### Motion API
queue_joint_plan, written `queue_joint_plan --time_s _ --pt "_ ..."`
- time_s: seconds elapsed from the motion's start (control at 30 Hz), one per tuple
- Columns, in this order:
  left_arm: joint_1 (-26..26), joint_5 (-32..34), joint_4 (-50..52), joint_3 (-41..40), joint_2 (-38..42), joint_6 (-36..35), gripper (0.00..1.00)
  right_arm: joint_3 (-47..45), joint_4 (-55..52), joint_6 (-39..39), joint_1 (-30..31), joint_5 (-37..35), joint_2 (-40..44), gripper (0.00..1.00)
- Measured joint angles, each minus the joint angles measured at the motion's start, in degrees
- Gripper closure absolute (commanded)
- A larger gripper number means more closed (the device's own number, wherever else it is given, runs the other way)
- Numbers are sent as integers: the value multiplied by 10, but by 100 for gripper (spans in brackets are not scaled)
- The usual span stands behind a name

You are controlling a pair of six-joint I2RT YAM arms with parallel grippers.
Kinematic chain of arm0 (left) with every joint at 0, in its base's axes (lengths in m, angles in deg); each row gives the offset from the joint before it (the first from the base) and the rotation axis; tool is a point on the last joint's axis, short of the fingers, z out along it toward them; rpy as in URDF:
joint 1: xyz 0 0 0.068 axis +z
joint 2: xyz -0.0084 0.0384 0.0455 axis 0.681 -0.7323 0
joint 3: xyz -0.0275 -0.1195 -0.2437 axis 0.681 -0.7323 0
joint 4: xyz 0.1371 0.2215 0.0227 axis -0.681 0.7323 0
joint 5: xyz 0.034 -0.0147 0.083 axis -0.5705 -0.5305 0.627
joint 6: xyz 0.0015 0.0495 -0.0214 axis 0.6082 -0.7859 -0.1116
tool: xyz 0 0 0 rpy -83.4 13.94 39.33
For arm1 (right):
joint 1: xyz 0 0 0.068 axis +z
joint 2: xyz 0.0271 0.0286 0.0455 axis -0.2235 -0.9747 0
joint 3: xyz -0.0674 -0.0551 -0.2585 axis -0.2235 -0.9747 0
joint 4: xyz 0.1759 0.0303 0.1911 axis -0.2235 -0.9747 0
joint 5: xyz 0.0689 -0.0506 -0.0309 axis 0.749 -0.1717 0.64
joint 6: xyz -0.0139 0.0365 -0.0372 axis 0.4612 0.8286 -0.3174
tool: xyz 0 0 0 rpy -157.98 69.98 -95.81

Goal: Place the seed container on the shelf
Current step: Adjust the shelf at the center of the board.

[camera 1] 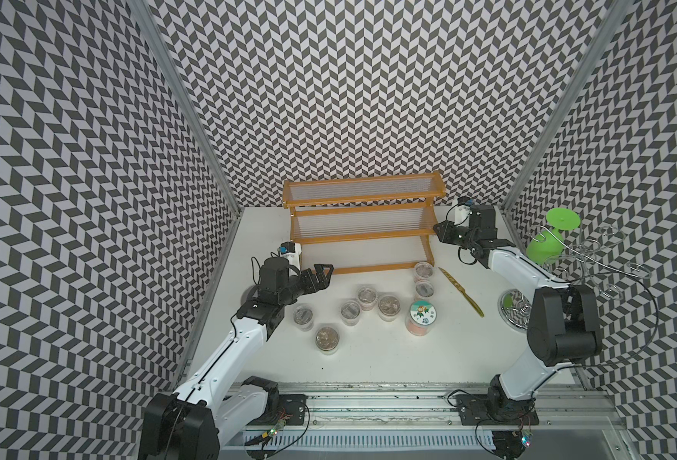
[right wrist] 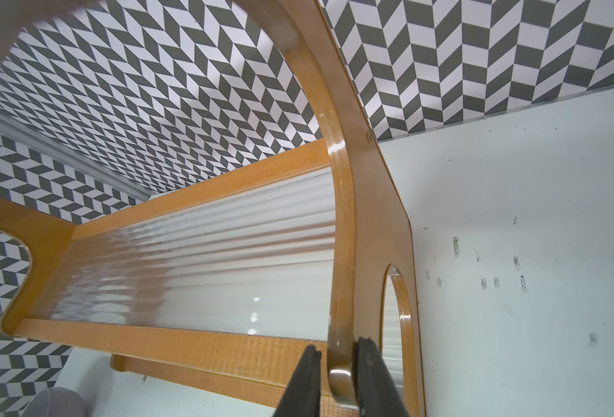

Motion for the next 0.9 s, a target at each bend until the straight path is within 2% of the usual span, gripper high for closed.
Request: queue_joint_plan --time_s 0.3,0.6,0.67,0.73,0.9 --pt "0 0 0 0 0 0 0 46 -33 -7 0 -10 -24 85" --pt "0 0 1 0 0 0 0 -3 -28 -16 5 -23 19 87" --pt "0 0 0 0 0 -1 0 -17 -29 -19 5 -24 32 81" --pt "0 0 0 0 0 -2 0 -19 -32 -23 5 -24 35 80" --pt "0 -2 1 0 -1 -10 0 2 -67 -34 5 -25 35 65"
